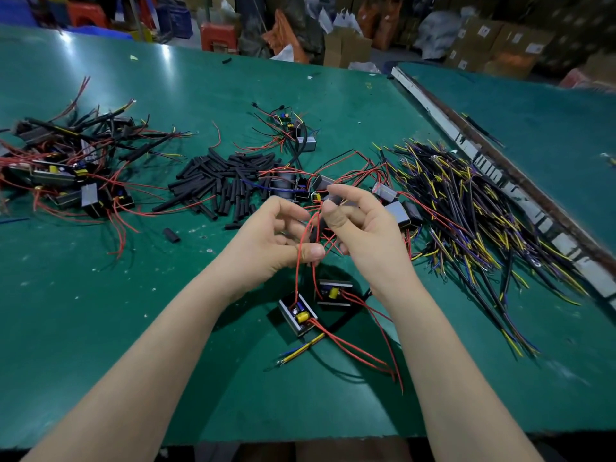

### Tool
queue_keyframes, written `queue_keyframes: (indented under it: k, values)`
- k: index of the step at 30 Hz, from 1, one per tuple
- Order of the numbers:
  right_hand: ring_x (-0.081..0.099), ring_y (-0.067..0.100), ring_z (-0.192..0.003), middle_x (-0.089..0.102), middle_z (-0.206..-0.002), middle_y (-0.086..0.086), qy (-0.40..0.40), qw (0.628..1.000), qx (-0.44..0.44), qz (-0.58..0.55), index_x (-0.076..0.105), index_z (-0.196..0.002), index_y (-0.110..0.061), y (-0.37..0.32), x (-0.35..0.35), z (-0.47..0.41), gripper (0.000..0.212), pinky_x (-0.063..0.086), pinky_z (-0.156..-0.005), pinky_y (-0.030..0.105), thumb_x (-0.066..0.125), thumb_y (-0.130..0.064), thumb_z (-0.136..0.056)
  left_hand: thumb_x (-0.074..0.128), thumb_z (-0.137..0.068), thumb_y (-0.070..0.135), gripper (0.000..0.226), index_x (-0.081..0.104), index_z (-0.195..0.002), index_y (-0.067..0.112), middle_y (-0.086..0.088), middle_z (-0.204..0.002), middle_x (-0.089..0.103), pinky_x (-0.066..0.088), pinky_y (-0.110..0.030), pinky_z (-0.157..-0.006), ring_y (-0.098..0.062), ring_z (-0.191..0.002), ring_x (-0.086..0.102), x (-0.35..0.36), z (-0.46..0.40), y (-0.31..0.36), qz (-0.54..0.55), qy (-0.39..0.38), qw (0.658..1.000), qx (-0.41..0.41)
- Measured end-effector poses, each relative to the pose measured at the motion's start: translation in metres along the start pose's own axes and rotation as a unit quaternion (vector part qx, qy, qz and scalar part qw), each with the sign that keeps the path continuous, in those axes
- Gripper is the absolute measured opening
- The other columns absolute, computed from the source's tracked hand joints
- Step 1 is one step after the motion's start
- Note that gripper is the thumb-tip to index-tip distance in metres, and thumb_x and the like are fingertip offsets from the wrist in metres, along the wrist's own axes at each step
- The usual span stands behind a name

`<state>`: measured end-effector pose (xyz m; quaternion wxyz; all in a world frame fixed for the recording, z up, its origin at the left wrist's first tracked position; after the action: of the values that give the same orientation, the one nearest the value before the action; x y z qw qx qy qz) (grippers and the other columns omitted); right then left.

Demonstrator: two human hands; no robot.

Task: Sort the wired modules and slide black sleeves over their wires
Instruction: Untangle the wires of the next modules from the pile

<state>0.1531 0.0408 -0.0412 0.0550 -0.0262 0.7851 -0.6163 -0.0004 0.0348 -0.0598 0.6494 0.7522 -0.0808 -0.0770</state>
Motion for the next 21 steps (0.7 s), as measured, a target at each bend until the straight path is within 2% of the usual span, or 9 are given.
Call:
queue_keyframes:
  k: [3,6,8,12,16,19,21]
  values:
    - [0.047,-0.002,-0.052,0.068,-0.071,-0.008,-0.019,1.000,0.019,-0.001,0.055,-0.109,-0.029,0.0015,-0.0012,-0.0005,0.021,0.037,-0.054,0.014,0.064,-0.027,-0.089,0.079,-0.054,0.020,0.053,0.051,-0.098,0.020,0.009,-0.079,0.061,0.057,-0.031,-0.069,-0.018,-0.062,0.065,-0.0019,-0.0017,0.0009,0.013,0.030,0.999,0.020]
    - [0.045,0.000,-0.054,0.066,-0.067,-0.010,-0.011,1.000,-0.009,0.010,0.052,-0.111,-0.029,0.0005,-0.0026,-0.0005,0.025,0.035,-0.059,0.018,0.065,-0.023,-0.090,0.078,-0.058,0.021,0.048,0.054,-0.100,0.021,0.004,-0.092,0.063,0.056,-0.029,-0.072,-0.018,-0.069,0.064,-0.0023,-0.0013,0.0008,0.018,0.022,0.999,0.018]
    - [0.047,-0.001,-0.055,0.066,-0.066,-0.010,0.018,0.999,-0.030,-0.001,0.051,-0.111,-0.027,-0.0011,-0.0046,-0.0014,0.027,0.036,-0.060,0.016,0.065,-0.020,-0.090,0.074,-0.064,0.024,0.039,0.057,-0.100,0.021,0.003,-0.094,0.066,0.054,-0.022,-0.070,-0.013,-0.076,0.065,-0.0032,0.0003,0.0000,0.018,-0.013,1.000,-0.010]
    - [0.058,-0.003,-0.063,0.070,-0.069,-0.008,0.052,0.998,-0.018,-0.043,0.048,-0.113,-0.022,-0.0018,-0.0087,-0.0027,0.029,0.040,-0.061,0.009,0.065,-0.017,-0.090,0.067,-0.071,0.023,0.030,0.059,-0.100,0.020,0.007,-0.080,0.071,0.050,-0.015,-0.069,-0.005,-0.077,0.066,-0.0049,0.0029,0.0007,0.000,-0.105,0.993,-0.055]
    - [0.053,-0.003,-0.059,0.067,-0.068,-0.008,0.031,0.999,-0.019,-0.012,0.049,-0.110,-0.026,-0.0005,-0.0056,-0.0014,0.028,0.038,-0.061,0.013,0.066,-0.021,-0.089,0.072,-0.073,0.013,0.034,0.053,-0.101,0.016,-0.001,-0.077,0.072,0.050,-0.016,-0.073,-0.012,-0.075,0.068,-0.0057,0.0015,-0.0001,-0.019,-0.080,0.995,-0.049]
    - [0.045,0.000,-0.056,0.062,-0.065,-0.009,0.018,0.999,-0.025,0.007,0.050,-0.110,-0.027,-0.0003,-0.0050,-0.0006,0.027,0.036,-0.059,0.014,0.066,-0.023,-0.089,0.070,-0.078,0.005,0.030,0.050,-0.095,0.018,0.002,-0.073,0.071,0.053,-0.023,-0.077,-0.013,-0.073,0.068,-0.0061,-0.0004,-0.0023,-0.018,-0.035,0.999,-0.032]
    - [0.046,0.002,-0.058,0.063,-0.064,-0.011,0.008,0.999,-0.034,0.011,0.049,-0.109,-0.028,-0.0003,-0.0044,0.0001,0.027,0.036,-0.058,0.013,0.066,-0.023,-0.089,0.071,-0.075,0.007,0.030,0.050,-0.093,0.020,0.005,-0.070,0.070,0.052,-0.026,-0.078,-0.011,-0.070,0.067,-0.0065,-0.0016,-0.0021,-0.003,-0.007,1.000,-0.021]
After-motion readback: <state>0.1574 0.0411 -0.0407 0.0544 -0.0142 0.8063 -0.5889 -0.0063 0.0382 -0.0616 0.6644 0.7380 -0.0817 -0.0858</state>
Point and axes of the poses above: each hand's wrist, its own z-axis away from the middle knuckle, its own x-axis out of the palm, y = z × x, the point moved 1 cm from there along -z, towards the middle knuckle
